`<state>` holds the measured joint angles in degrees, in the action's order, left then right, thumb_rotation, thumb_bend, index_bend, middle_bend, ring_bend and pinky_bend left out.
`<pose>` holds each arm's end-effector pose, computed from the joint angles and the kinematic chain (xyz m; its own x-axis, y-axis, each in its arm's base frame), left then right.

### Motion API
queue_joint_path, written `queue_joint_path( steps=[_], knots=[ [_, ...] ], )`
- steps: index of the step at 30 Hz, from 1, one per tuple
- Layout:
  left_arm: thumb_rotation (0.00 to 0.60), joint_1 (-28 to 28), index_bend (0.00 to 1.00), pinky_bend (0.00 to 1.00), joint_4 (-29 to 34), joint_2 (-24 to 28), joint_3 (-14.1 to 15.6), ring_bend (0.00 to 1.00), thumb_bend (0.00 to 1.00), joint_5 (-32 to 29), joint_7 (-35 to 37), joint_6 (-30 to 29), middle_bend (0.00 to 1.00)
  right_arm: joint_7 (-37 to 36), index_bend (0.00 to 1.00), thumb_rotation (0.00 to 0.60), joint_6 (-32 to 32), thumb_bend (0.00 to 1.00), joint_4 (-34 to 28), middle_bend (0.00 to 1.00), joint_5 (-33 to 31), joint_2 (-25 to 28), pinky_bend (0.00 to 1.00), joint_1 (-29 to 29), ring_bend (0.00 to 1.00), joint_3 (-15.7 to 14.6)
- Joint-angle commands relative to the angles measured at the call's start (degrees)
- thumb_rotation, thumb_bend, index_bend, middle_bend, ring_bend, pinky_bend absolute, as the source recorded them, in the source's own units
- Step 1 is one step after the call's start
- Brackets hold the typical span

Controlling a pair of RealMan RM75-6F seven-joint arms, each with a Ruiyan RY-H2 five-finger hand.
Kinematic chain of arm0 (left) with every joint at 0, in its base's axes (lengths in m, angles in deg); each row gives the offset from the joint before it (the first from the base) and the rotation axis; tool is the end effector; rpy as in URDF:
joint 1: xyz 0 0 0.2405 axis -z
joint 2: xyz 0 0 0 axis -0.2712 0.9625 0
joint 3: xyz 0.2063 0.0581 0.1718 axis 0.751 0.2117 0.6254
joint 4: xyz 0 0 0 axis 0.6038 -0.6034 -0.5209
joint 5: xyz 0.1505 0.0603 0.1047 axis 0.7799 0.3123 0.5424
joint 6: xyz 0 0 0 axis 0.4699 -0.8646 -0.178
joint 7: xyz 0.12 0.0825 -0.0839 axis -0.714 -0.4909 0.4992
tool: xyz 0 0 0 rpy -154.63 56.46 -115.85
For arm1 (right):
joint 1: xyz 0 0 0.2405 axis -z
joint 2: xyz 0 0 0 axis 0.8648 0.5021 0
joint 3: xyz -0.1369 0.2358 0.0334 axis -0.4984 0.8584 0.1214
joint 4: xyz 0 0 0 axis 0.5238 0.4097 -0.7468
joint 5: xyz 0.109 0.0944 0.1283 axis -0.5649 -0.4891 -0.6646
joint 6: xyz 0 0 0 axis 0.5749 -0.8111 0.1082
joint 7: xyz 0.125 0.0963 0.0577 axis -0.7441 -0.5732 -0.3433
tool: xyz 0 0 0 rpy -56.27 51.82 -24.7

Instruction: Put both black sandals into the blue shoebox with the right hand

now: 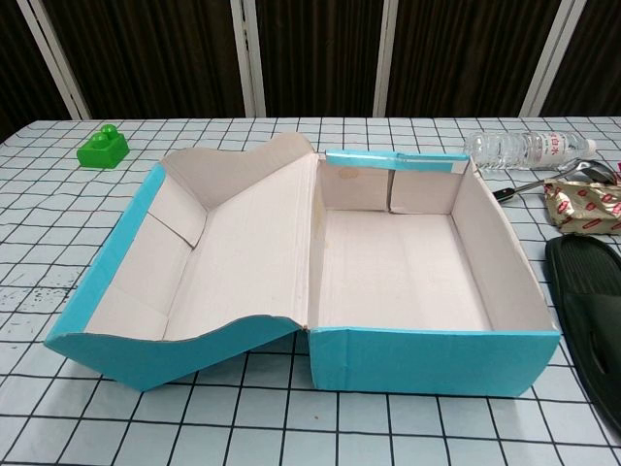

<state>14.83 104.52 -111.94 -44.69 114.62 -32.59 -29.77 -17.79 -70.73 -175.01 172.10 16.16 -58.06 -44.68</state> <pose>-0.3117 0.1715 0.2158 0.4600 -0.1038 0.8818 0.8879 0.0431 -0.4581 -0.3069 -0.1711 0.1821 0.4127 0.0977 0.9056 -0.9107 0.0620 0.4083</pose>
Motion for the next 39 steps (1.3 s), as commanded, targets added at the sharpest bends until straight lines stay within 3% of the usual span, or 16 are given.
queue_joint_path(
  steps=[1, 9, 18, 25, 33, 39],
  knots=[
    [0.600, 0.05, 0.02, 0.02, -0.01, 0.00, -0.02, 0.00, 0.19, -0.02, 0.08, 0.08, 0.00, 0.31, 0.13, 0.600, 0.10, 0.13, -0.06, 0.07, -0.14, -0.17, 0.01, -0.04, 0.04, -0.02],
    [0.600, -0.37, 0.02, 0.02, 0.14, 0.24, 0.28, 0.00, 0.19, 1.00, 0.43, -0.94, 0.00, 0.27, 0.13, 0.600, 1.37, 0.13, -1.18, 0.07, -0.22, -0.10, 0.01, -0.16, 0.04, -0.88],
    [0.600, 0.04, 0.02, 0.02, -0.15, 0.37, -0.32, 0.00, 0.19, -0.53, 1.33, 0.09, 0.00, 1.12, 0.13, 0.600, 5.69, 0.13, -6.42, 0.07, -3.13, 1.19, 0.01, -0.23, 0.04, -2.82],
    [0.600, -0.48, 0.02, 0.02, 0.03, 0.76, -0.05, 0.00, 0.19, -0.12, 1.39, -0.69, 0.00, 4.14, 0.13, 0.600, 4.84, 0.12, -9.44, 0.05, -5.06, -2.21, 0.01, 2.37, 0.04, -5.34],
    [0.600, -0.20, 0.02, 0.02, -0.18, 1.07, -0.08, 0.00, 0.19, -0.14, 2.78, -0.13, 0.00, 10.68, 0.13, 0.600, 3.35, 0.12, -8.41, 0.05, -3.29, -8.73, 0.01, 4.14, 0.04, -7.40],
    [0.600, -0.43, 0.02, 0.02, -0.32, 1.33, -0.32, 0.00, 0.19, -0.53, 3.48, -0.54, 0.00, 15.20, 0.12, 0.600, 5.91, 0.13, -7.70, 0.04, -5.12, -12.41, 0.01, 3.09, 0.04, -6.83]
  ],
)
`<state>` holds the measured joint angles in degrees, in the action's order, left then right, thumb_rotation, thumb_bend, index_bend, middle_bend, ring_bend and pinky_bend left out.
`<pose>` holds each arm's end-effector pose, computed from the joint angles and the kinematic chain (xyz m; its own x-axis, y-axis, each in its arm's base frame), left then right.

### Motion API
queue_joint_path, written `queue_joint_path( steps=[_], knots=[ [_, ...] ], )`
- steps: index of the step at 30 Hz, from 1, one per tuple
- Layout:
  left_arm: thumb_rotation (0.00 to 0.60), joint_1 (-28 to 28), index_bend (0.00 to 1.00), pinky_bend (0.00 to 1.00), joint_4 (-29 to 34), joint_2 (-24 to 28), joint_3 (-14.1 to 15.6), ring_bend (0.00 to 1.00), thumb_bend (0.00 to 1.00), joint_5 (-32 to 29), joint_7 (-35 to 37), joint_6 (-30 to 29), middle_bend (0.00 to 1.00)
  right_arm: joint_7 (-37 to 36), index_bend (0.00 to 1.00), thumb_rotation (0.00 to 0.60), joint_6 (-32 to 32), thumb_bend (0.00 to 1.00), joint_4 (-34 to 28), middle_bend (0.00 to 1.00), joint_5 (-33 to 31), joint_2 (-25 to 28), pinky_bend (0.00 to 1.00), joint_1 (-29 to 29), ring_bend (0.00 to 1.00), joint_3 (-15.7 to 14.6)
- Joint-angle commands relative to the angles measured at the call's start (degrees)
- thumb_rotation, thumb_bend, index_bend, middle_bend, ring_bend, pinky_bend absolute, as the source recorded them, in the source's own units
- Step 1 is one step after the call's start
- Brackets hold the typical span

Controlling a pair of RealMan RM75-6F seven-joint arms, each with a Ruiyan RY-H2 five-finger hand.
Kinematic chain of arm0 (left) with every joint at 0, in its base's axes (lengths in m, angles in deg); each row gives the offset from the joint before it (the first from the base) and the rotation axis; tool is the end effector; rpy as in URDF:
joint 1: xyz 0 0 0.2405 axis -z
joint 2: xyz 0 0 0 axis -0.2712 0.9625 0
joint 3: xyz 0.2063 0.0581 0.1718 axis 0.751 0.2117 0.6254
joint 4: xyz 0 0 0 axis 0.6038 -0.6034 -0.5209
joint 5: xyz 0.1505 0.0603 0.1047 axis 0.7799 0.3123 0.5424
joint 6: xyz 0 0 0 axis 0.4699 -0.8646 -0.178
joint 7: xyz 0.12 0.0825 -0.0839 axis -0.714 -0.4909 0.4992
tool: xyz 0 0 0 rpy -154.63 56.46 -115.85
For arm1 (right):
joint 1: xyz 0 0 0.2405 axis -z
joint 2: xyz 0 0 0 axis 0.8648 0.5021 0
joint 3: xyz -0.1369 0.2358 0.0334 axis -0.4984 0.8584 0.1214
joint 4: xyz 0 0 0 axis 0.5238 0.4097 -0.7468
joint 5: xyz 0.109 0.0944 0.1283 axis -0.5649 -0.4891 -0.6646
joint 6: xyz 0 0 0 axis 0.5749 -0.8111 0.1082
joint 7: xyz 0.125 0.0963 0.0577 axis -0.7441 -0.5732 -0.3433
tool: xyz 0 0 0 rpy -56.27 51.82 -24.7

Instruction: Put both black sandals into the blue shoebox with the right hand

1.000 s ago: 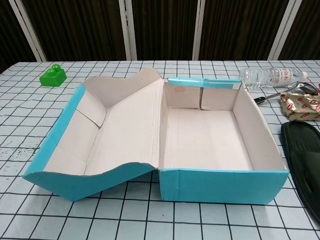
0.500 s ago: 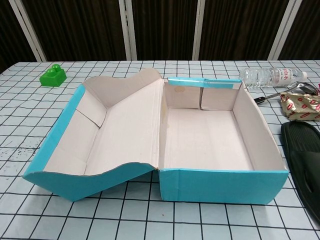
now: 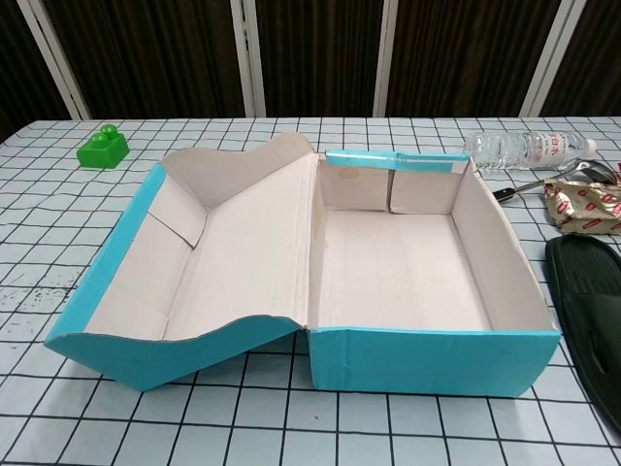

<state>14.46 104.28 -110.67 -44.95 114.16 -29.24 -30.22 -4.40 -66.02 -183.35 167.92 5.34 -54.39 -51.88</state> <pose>-0.3142 0.1700 0.2254 0.4321 -0.1151 0.8945 0.9018 0.0507 -0.4291 -0.2875 -0.1295 0.0904 0.2971 -0.1552 0.9422 -0.9335 0.1605 0.3208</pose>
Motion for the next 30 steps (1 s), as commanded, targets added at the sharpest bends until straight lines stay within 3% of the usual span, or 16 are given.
queue_joint_path(
  steps=[1, 13, 30],
  knots=[
    [0.600, -0.06, 0.02, 0.02, -0.12, 0.07, -0.05, 0.00, 0.19, -0.09, 0.16, -0.08, 0.00, 2.22, 0.12, 0.600, 1.51, 0.13, 0.80, 0.04, -1.22, -1.99, 0.01, -0.75, 0.04, 0.53],
    [0.600, 0.52, 0.02, 0.02, 0.09, -0.22, 0.06, 0.00, 0.19, -0.16, -0.52, 1.10, 0.00, 6.81, 0.13, 0.600, 6.55, 0.12, 3.17, 0.04, -6.81, -5.68, 0.01, -4.07, 0.04, 3.55],
    [0.600, 0.76, 0.03, 0.02, 0.60, -0.70, 0.03, 0.00, 0.19, -0.49, -2.31, 1.48, 0.00, 10.69, 0.12, 0.600, 12.79, 0.13, 3.64, 0.04, -15.56, -4.57, 0.01, -9.26, 0.03, 6.82]
  ],
)
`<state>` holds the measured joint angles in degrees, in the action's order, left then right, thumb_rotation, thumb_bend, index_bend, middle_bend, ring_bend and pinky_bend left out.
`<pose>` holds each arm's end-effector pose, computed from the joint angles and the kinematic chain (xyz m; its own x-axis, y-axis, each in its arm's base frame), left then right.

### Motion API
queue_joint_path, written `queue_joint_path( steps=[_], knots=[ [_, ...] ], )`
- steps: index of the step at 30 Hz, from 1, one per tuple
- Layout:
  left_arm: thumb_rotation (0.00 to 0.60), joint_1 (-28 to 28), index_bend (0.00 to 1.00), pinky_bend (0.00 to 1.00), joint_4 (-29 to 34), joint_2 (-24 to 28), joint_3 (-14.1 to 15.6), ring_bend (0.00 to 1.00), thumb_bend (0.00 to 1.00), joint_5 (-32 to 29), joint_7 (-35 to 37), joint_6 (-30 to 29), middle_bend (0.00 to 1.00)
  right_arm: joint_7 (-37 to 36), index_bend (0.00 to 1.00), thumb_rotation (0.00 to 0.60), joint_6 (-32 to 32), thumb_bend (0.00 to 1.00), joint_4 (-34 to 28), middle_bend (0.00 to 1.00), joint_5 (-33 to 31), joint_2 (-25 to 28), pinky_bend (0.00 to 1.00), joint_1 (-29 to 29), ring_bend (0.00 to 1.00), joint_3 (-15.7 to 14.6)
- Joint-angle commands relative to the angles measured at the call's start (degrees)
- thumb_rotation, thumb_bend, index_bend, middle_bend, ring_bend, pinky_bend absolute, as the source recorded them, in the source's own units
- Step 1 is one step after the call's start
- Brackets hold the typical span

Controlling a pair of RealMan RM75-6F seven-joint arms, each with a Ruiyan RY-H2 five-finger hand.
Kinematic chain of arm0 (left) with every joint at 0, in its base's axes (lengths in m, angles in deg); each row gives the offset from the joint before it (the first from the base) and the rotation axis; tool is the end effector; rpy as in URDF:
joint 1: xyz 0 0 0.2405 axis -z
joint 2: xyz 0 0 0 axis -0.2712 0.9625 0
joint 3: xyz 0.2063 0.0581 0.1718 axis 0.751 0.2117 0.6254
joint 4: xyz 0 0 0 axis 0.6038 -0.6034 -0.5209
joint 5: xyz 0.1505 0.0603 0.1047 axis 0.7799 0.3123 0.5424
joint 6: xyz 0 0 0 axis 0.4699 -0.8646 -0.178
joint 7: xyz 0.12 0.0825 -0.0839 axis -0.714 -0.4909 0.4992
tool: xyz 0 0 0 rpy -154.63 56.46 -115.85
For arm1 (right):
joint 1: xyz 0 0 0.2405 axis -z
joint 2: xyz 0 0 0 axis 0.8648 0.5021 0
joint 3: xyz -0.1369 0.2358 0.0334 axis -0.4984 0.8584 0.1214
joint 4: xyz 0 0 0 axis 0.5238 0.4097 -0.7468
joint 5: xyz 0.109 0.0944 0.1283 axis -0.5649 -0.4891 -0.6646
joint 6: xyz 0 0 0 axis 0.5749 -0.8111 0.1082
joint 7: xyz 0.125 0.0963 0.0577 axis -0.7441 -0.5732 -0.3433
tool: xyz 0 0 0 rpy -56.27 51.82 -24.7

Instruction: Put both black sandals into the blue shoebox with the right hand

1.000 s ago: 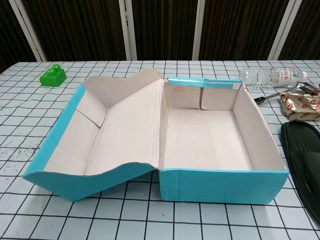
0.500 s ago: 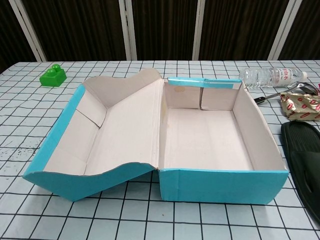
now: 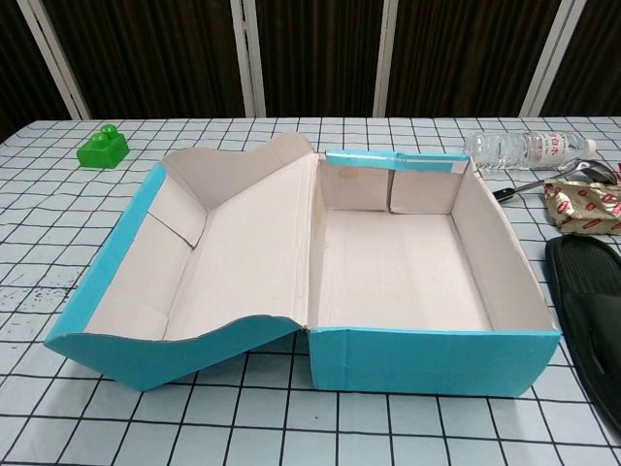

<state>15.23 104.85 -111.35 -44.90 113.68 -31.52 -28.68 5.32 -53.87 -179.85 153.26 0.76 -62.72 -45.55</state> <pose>-0.3132 0.1745 0.2173 0.4474 -0.0913 0.8897 0.8943 0.0495 -0.4447 -0.2991 -0.1812 0.0478 0.3711 -0.3116 0.8747 -0.8912 0.1452 0.4298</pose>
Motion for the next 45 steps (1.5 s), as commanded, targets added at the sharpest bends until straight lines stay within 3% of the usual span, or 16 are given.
queue_joint_path(
  steps=[1, 13, 19, 28, 38, 45],
  knots=[
    [0.600, -0.03, 0.03, 0.02, 0.04, -0.01, -0.04, 0.00, 0.19, -0.02, -0.03, -0.11, 0.00, 1.24, 0.12, 0.600, 0.70, 0.13, 0.18, 0.04, -1.03, -0.07, 0.01, -1.18, 0.03, 0.52],
    [0.600, -0.08, 0.03, 0.02, 0.07, 0.09, -0.09, 0.00, 0.19, -0.19, -0.03, -0.18, 0.00, 3.72, 0.13, 0.600, 1.78, 0.13, 0.59, 0.04, -3.44, -0.30, 0.01, -4.05, 0.03, 1.21],
    [0.600, 0.01, 0.03, 0.02, 0.14, 0.00, -0.03, 0.00, 0.19, -0.14, -0.26, -0.01, 0.00, 3.40, 0.28, 0.600, 2.22, 0.13, -0.26, 0.04, -3.71, 0.64, 0.00, -4.82, 0.03, 0.38],
    [0.600, -0.04, 0.03, 0.02, 0.24, -0.02, 0.12, 0.00, 0.19, 0.10, -0.33, -0.10, 0.00, 2.82, 0.48, 0.600, 0.73, 0.37, -1.58, 0.07, -2.38, 1.76, 0.00, -5.08, 0.03, -0.42],
    [0.600, -0.10, 0.03, 0.02, 0.31, 0.06, 0.15, 0.00, 0.19, 0.12, -0.17, -0.20, 0.00, 1.35, 0.55, 0.600, -0.29, 0.47, -0.74, 0.09, -1.41, 1.82, 0.00, -5.29, 0.03, -0.80],
    [0.600, -0.11, 0.03, 0.02, 0.35, 0.15, 0.18, 0.00, 0.19, 0.18, -0.06, -0.22, 0.00, 0.86, 0.56, 0.600, -2.07, 0.48, -4.06, 0.09, 0.39, 4.45, 0.00, -5.31, 0.03, -0.52]
  ],
)
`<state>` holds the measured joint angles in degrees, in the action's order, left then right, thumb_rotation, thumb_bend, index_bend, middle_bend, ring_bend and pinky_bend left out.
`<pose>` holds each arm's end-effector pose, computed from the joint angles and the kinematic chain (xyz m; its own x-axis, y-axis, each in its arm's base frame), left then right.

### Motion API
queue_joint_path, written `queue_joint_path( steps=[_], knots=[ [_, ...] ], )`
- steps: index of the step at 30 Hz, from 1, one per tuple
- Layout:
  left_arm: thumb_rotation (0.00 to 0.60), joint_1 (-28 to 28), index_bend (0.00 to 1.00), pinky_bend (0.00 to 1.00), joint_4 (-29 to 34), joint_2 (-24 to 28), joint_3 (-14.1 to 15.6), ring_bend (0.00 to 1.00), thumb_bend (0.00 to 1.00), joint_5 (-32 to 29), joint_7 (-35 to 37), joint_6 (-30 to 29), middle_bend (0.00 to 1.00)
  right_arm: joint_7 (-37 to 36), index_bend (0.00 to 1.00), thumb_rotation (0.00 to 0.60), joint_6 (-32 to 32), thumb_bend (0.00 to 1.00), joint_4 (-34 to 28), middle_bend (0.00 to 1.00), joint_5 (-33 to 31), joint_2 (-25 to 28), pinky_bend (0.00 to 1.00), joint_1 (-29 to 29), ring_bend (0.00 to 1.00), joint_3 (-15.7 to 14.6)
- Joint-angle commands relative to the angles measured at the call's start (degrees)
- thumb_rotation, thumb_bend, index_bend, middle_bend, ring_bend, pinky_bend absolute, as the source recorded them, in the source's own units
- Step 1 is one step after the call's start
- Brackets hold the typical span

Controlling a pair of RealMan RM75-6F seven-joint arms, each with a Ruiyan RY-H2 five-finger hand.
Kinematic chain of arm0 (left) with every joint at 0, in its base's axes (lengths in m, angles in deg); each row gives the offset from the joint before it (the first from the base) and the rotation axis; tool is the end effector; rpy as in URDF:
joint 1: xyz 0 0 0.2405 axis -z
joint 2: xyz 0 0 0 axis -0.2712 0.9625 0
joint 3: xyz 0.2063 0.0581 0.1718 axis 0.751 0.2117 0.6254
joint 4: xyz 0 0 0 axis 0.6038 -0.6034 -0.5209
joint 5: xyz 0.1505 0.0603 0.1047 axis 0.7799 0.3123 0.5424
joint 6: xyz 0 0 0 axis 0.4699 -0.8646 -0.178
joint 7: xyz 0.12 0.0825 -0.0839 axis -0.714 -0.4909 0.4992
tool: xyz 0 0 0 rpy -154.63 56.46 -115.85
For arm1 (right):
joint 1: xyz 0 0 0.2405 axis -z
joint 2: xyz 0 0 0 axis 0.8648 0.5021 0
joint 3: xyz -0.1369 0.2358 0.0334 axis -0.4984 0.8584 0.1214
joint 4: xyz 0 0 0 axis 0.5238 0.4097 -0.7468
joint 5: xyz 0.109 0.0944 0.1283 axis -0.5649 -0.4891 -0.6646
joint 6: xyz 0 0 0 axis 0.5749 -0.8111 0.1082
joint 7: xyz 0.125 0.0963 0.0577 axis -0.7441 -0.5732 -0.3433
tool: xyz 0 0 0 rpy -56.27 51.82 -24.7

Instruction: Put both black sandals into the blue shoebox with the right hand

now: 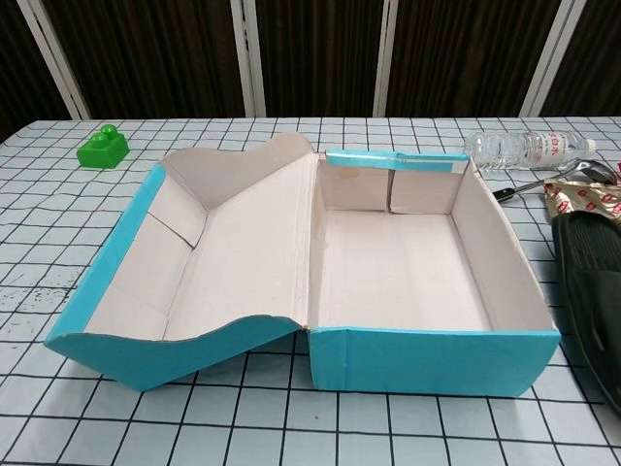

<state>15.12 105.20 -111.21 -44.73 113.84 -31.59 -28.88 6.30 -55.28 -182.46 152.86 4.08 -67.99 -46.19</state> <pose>-0.3122 0.1733 0.2175 0.4454 -0.0911 0.8907 0.8953 0.0487 -0.4427 -0.2833 -0.2060 0.0660 0.4273 -0.2689 0.8632 -0.8848 0.0720 0.4604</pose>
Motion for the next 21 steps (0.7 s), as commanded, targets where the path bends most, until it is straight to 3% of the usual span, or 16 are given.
queue_joint_path(
  steps=[1, 9, 21],
  knots=[
    [0.600, -0.01, 0.03, 0.02, 0.00, 0.01, 0.01, 0.00, 0.19, 0.04, 0.01, -0.03, 0.00, -0.06, 0.56, 0.600, -0.82, 0.48, -1.90, 0.09, 0.97, 1.47, 0.00, -0.07, 0.03, 0.15],
    [0.600, -0.16, 0.03, 0.02, 0.06, 0.13, -0.02, 0.00, 0.19, -0.06, 0.34, -0.26, 0.00, 1.97, 0.56, 0.600, -3.22, 0.48, -8.08, 0.09, 2.52, 5.46, 0.00, -0.83, 0.03, 1.86],
    [0.600, -0.22, 0.03, 0.02, 0.06, 0.30, -0.09, 0.00, 0.19, -0.18, 0.75, -0.31, 0.00, 4.59, 0.56, 0.600, -2.16, 0.48, -21.12, 0.09, -0.42, 13.91, 0.00, -5.89, 0.03, 9.32]
  ],
)
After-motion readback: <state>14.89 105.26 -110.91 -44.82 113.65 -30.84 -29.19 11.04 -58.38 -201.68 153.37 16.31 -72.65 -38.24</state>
